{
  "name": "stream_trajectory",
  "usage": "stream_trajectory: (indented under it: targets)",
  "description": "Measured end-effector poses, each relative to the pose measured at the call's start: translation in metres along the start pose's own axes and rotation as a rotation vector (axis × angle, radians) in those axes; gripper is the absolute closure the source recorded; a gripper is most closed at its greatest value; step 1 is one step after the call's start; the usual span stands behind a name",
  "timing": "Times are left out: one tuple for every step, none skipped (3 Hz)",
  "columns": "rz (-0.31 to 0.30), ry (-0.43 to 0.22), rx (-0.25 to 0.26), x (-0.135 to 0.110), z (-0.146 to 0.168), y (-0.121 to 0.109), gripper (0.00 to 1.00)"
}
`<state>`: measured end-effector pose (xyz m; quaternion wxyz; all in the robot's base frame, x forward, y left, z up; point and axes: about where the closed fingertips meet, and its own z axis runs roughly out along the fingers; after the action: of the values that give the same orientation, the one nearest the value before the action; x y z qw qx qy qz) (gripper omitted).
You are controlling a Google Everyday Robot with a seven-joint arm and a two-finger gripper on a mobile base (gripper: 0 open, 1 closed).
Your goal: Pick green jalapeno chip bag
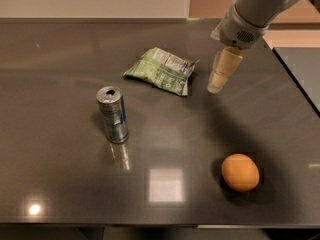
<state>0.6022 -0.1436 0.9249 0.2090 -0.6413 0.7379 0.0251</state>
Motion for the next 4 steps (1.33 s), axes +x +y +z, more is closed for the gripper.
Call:
stream_trajectory:
  targets:
    - [0.007,-0.012,-0.008,-0.015,0.019,-0.021,0.00]
    - [0.014,-0.018,-0.019,-0.029,0.039,-0.035,0.00]
    - [0.023,-0.010,-0.028,-0.039,0.058,-0.047,0.00]
    - [0.035,-0.006,-0.047,-0.046,0.078,-0.056,0.00]
